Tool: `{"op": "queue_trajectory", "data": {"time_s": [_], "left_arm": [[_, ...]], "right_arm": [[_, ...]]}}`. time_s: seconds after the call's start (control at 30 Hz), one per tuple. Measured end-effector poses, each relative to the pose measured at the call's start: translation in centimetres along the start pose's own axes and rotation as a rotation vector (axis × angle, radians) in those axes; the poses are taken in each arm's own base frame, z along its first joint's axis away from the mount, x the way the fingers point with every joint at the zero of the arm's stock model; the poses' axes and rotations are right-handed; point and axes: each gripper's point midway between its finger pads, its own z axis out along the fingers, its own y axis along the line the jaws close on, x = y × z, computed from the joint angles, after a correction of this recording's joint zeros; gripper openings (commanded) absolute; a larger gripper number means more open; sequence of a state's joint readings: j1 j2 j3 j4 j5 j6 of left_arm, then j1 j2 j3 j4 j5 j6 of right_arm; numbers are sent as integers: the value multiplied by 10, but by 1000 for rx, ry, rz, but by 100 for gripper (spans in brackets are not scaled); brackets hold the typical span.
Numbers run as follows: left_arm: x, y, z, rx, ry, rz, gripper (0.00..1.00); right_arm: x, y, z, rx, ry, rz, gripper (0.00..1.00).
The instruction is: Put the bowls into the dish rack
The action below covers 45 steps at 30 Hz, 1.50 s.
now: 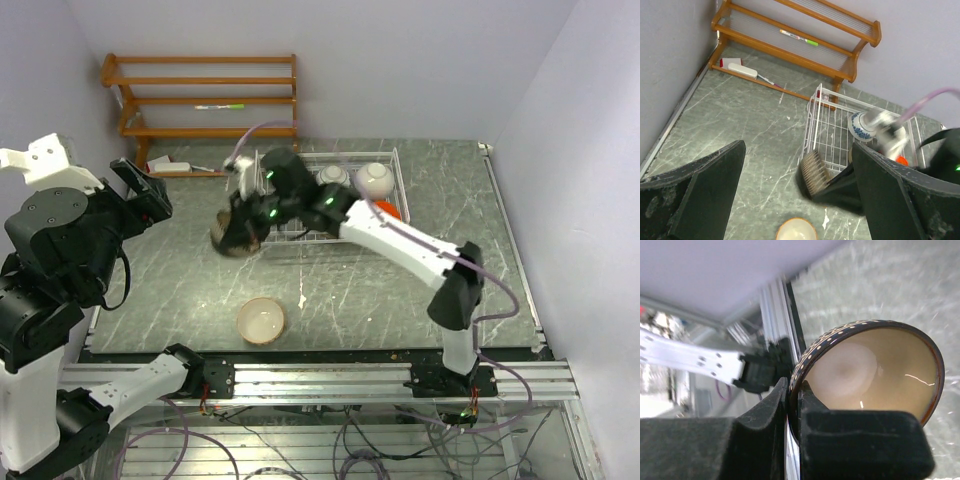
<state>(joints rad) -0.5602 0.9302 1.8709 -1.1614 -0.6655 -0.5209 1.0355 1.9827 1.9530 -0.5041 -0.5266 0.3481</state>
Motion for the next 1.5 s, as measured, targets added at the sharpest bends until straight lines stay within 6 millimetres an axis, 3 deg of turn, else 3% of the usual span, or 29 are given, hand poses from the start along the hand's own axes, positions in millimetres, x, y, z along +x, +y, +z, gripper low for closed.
{"op": "queue_trajectory", "data": {"time_s": [0.07, 0.17, 0.27, 0.37, 0.57, 0.7, 1.0, 1.5], "left_arm": [[-1, -1, 0, 2, -2, 0, 99], [-1, -1, 1, 4, -5, 3, 99], [-2, -2, 1, 5, -7, 5, 99], [-5, -3, 0, 8, -13, 4, 99], [-11, -3, -2, 14, -25, 3, 99], [-11, -2, -2, 14, -25, 9, 99], [-15, -2, -5, 18, -34, 10, 99], [-15, 0, -5, 13, -34, 25, 99]], "right_arm": [[-39, -4, -34, -34, -110, 22, 0], [-84, -27, -80, -40, -253, 54, 0], [-106, -59, -107, -31, -338, 112, 0], [-103, -94, -117, -30, -373, 218, 0], [-74, -164, -107, -41, -394, 474, 0], [-61, -195, -99, -39, -425, 598, 0], [-35, -242, -72, -64, -501, 820, 0], [-27, -281, -53, -97, -593, 1003, 0]]}}
